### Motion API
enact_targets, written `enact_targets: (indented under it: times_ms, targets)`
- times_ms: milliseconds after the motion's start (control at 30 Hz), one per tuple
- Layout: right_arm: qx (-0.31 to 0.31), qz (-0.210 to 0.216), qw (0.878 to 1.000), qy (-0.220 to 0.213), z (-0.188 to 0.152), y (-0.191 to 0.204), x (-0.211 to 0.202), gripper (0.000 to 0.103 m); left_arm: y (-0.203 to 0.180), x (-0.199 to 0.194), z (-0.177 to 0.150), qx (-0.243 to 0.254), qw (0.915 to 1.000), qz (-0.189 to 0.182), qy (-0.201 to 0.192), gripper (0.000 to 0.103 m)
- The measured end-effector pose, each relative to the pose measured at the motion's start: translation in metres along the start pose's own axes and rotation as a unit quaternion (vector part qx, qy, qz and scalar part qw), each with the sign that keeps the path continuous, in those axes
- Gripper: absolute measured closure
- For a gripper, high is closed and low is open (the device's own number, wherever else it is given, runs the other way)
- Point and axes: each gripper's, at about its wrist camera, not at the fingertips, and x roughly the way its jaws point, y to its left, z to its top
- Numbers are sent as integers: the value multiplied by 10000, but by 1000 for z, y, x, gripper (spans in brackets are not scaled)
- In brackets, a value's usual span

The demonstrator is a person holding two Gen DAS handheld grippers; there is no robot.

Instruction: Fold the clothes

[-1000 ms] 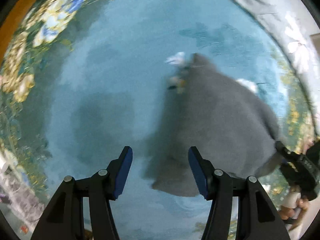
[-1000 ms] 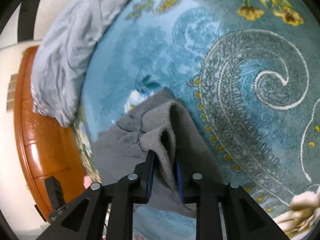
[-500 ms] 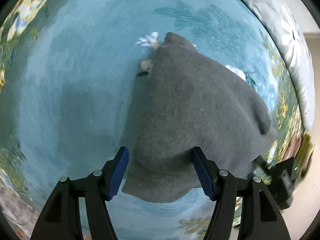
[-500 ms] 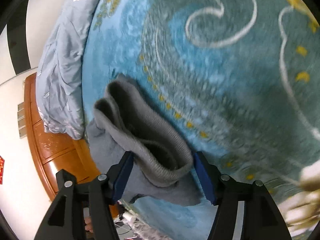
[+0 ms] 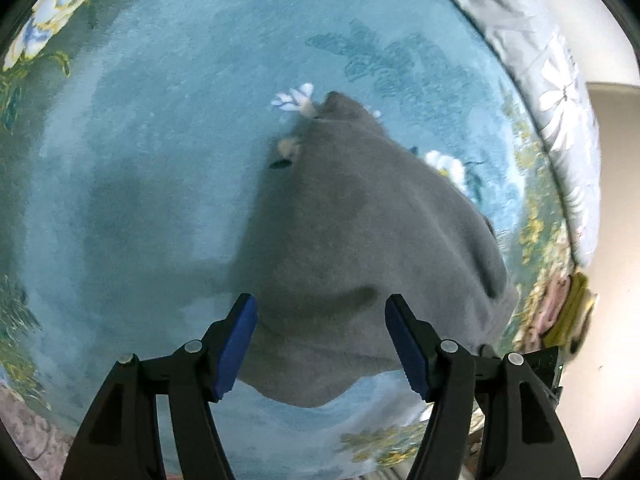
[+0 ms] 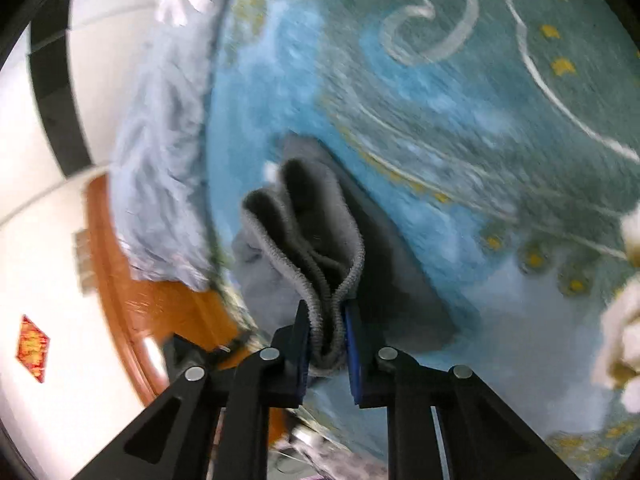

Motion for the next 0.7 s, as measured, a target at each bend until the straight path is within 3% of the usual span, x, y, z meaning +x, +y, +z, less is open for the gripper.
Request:
enact_targets:
  times_ms: [133, 267, 400, 533, 633, 700]
  targets:
    - [-48, -405, 9992, 12, 4, -12, 8, 77, 5, 4, 5, 47, 9999, 17, 90, 35]
    - [-651, -687, 9955, 25, 13, 6, 6, 72, 5, 9, 9, 66, 9999, -64, 123, 33]
    - [-1326, -845, 9875, 130, 25, 24, 0, 50, -8, 5, 10, 416, 9982, -398, 147, 32]
    - [-1419, -745, 9868, 232, 46, 31, 8, 47, -15, 15, 16, 765, 9965, -266, 197, 31]
    - [-1380, -632, 9875, 431, 59, 29, 22, 47, -11, 27, 24, 633, 9968, -375, 301, 30]
    - [-1317, -660, 9878, 499, 66, 26, 35, 47, -2, 33, 28, 406, 9977, -399, 365, 23]
